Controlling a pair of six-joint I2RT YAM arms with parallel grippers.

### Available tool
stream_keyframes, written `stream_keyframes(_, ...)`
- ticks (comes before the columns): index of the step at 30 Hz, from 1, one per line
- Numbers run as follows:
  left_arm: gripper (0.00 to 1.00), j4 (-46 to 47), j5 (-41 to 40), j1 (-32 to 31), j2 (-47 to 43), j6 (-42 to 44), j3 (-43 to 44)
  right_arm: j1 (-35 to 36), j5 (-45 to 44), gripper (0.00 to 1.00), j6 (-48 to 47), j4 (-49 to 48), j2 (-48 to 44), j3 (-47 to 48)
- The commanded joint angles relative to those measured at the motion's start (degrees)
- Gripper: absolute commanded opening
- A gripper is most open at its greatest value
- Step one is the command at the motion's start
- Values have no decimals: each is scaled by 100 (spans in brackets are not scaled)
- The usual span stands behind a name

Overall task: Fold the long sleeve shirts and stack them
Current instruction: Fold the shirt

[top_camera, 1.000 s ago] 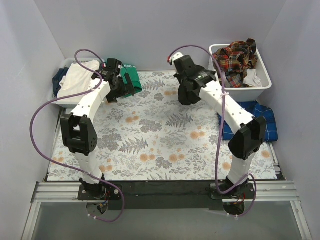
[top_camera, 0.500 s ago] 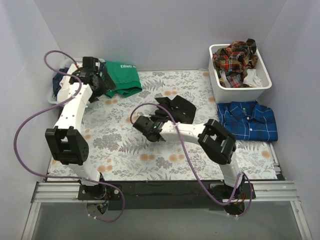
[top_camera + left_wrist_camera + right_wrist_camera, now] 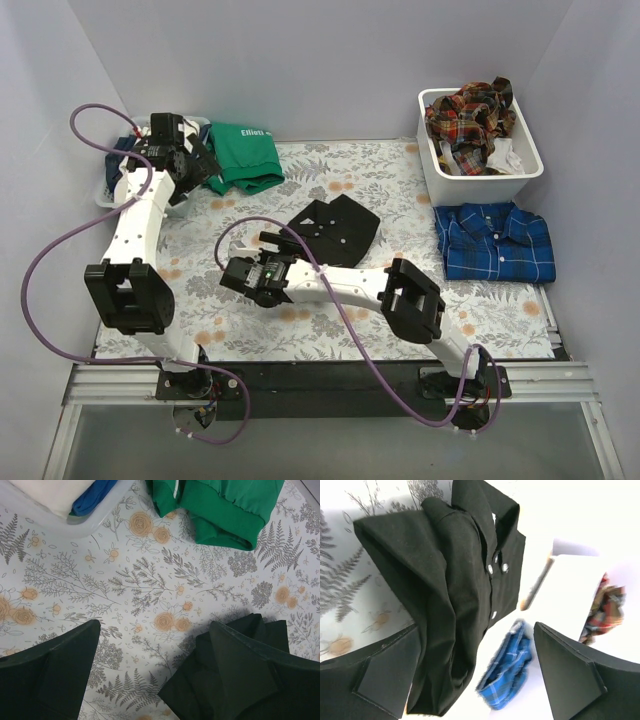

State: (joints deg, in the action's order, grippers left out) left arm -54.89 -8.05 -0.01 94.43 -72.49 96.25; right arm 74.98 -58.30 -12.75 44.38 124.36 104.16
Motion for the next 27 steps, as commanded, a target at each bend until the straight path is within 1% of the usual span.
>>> stream_keyframes(1,93,14,41,185,-171,-37,26,-71,477,99,993,809,-297,684)
stream_keyframes(2,93,22,76,203,-214,-46,-44,-71,782,99,1046,800,-507,711)
stream_keyframes(4,93,49,102,238,-259,-72,-97,-71,1109,99,1178,809,-736,711)
stream_keyframes(5,94,40,120,247,-276,-90,-97,-71,1493,99,1170,792,-990,668)
stream_keyframes(6,94,49,129,273,-294,-90,-97,-71,1610,99,1205,783,-1097,615)
stream_keyframes(8,94,49,207,274,-276,-81,-71,-71,2040,99,1231,625,-1508,335)
stream_keyframes(9,94,66,390,274,-259,-64,-62,-106,2129,99,1231,546,-1650,220)
stream_keyframes(10,93,110,497,274,-259,-29,-80,-185,2261,99,1423,493,-1773,-7)
stream_keyframes(11,92,171,620,274,-267,32,-141,-281,2627,99,1538,475,-1974,-88)
stream_keyframes(12,92,215,795,274,-294,77,-263,-622,2875,98,1652,475,-2072,-176)
stream_keyframes(13,91,320,1188,265,-372,147,-395,-851,3130,97,1758,475,-2152,-281)
stream_keyframes(14,90,391,1427,239,-408,208,-527,-1106,3689,96,1950,432,-2283,-465)
stream_keyframes(15,88,392,1569,212,-417,218,-632,-1622,3973,93,1987,361,-2336,-589)
stream_keyframes(16,86,313,1779,99,-460,226,-868,-1862,4263,92,1970,265,-2433,-712)
stream_keyframes(17,84,260,1859,80,-478,305,-975,-2073,4649,91,1830,186,-2425,-887)
stream_keyframes(18,83,208,1860,-190,-522,305,-1115,-2354,4696,90,1725,72,-2416,-915)
stream_keyframes(19,83,190,1895,-479,-583,314,-1404,-2452,4731,90,1593,45,-2294,-915)
stream_keyframes(20,83,181,1895,-639,-732,288,-1564,-2523,4732,90,1348,53,-2197,-776)
stream_keyframes(21,83,163,1947,-771,-794,262,-1704,-2628,4714,90,1293,53,-2092,-679)
stream_keyframes(22,83,172,2148,-990,-847,227,-1949,-2690,4740,90,1293,53,-1873,-556)
stream_keyframes(24,83,172,2395,-1150,-962,78,-2127,-2926,4994,90,1135,36,-1635,-188)
stream_keyframes(26,83,260,2815,-1299,-1006,-37,-2372,-3146,5362,90,1205,36,-1231,86)
stream_keyframes(27,83,312,2870,-1334,-1006,-194,-2443,-3426,5478,90,1405,44,-1108,374)
